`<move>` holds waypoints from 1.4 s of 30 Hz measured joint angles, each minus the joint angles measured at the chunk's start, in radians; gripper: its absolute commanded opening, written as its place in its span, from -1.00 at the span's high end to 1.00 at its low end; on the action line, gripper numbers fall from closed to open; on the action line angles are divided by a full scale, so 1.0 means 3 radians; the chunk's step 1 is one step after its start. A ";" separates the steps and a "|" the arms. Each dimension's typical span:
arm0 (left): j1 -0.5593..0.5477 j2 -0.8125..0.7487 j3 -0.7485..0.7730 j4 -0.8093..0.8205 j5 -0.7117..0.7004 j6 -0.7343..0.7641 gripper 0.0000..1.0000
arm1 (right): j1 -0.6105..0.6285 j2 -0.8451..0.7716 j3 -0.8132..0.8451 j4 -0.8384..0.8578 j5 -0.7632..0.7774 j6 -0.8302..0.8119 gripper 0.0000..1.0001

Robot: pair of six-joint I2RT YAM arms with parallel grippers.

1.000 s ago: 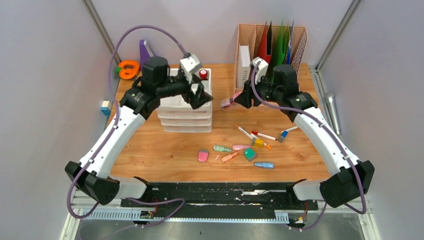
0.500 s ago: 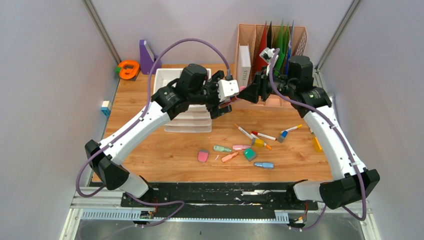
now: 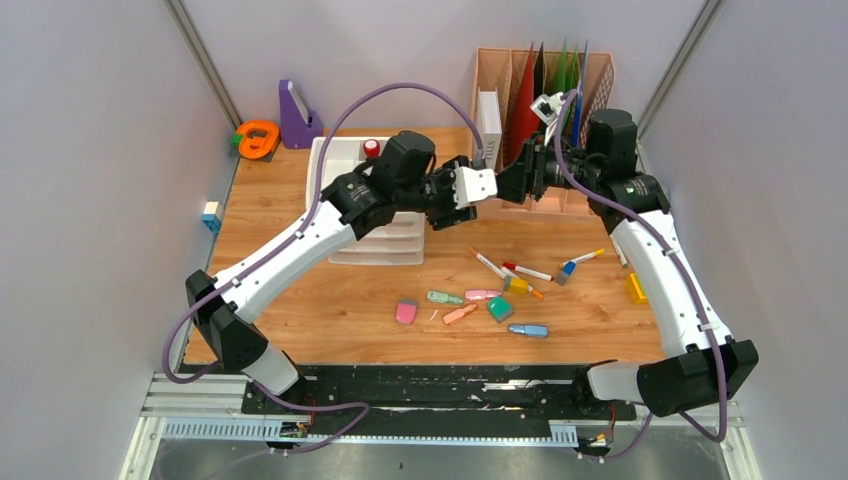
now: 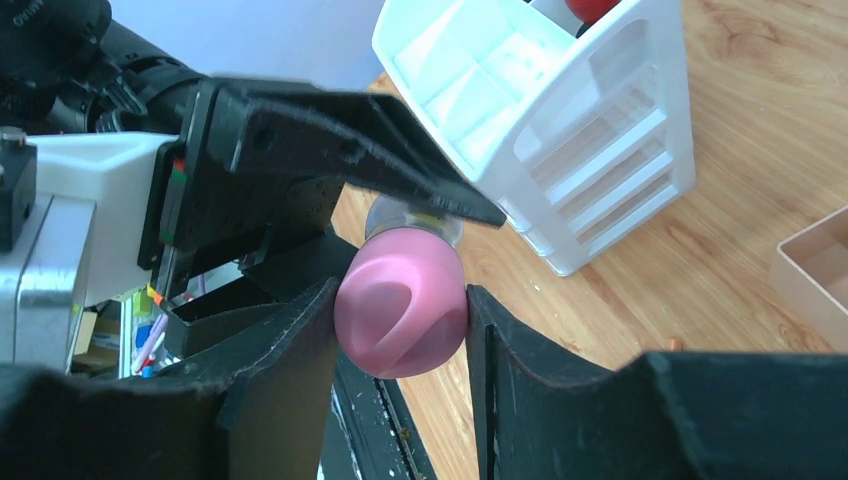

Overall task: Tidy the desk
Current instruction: Place the stationery in the storage box.

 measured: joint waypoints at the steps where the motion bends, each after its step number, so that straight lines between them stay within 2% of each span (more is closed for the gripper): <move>1: -0.0008 0.0010 0.0008 -0.0001 -0.0001 -0.0006 -0.08 | -0.0004 0.0000 -0.0005 0.0006 -0.0005 0.0008 1.00; 2: -0.0018 0.0015 0.0008 -0.0001 -0.0005 -0.0014 0.10 | -0.0010 0.0000 -0.0009 0.0017 -0.0008 0.0014 1.00; 3: -0.0020 0.0017 0.0010 0.0003 -0.0031 -0.0034 0.21 | -0.0018 -0.0001 -0.0023 0.0020 -0.0019 0.0013 0.90; 4: -0.0022 0.0018 0.0017 0.0003 -0.0039 -0.0052 0.48 | -0.0022 -0.0005 -0.0039 0.0037 -0.0027 0.0014 0.81; 5: -0.0019 0.0018 0.0018 0.0000 -0.0050 -0.0062 0.62 | -0.0022 -0.0005 -0.0052 0.0065 -0.0033 0.0015 0.64; 6: -0.0019 0.0018 0.0018 -0.0006 -0.0061 -0.0084 0.90 | -0.0022 -0.0005 -0.0061 0.0085 -0.0036 0.0022 0.42; 8: -0.0023 0.0018 0.0018 -0.0010 -0.0085 -0.0134 1.00 | -0.0023 -0.0005 -0.0074 0.0103 -0.0051 0.0033 0.04; 10: -0.0025 0.0015 0.0018 -0.0001 -0.0160 -0.0193 1.00 | -0.0046 -0.0005 -0.0076 0.0114 -0.0057 0.0045 -0.23; 14: -0.0036 -0.0046 0.0004 -0.0003 -0.0392 -0.0272 1.00 | -0.0135 -0.0024 -0.0076 0.0121 -0.0067 0.0081 -0.54; 18: 0.0065 -0.0219 -0.0017 -0.0050 -0.0599 -0.0416 1.00 | -0.0340 -0.0094 -0.0076 0.0132 -0.0069 0.0102 -0.61; 21: 0.0287 -0.0409 -0.0025 -0.0089 -0.0704 -0.0579 1.00 | -0.0459 -0.0159 -0.0076 0.0137 -0.0066 0.0111 -0.61; 26: 0.0843 -0.0688 -0.0025 -0.0169 -0.0879 -0.0899 1.00 | -0.0547 -0.0245 -0.0078 0.0155 -0.0056 0.0111 -0.62; 29: 0.1301 -0.0777 -0.0024 -0.0295 -0.0903 -0.1124 1.00 | -0.0561 -0.0263 -0.0103 0.0164 -0.0045 0.0111 -0.62; 32: 0.1722 -0.0764 -0.0025 -0.0418 -0.0871 -0.1336 1.00 | -0.0567 -0.0263 -0.0134 0.0165 -0.0043 0.0112 -0.62; 35: 0.1924 -0.0699 -0.0025 -0.0492 -0.0811 -0.1486 1.00 | -0.0582 -0.0263 -0.0165 0.0174 -0.0043 0.0122 -0.62; 38: 0.2071 -0.0528 -0.0020 -0.0539 -0.0692 -0.1666 0.99 | -0.0596 -0.0263 -0.0184 0.0184 -0.0045 0.0145 -0.62; 42: 0.2140 -0.0244 -0.0018 -0.0610 -0.0573 -0.1904 0.86 | -0.0614 -0.0266 -0.0228 0.0200 -0.0045 0.0160 -0.63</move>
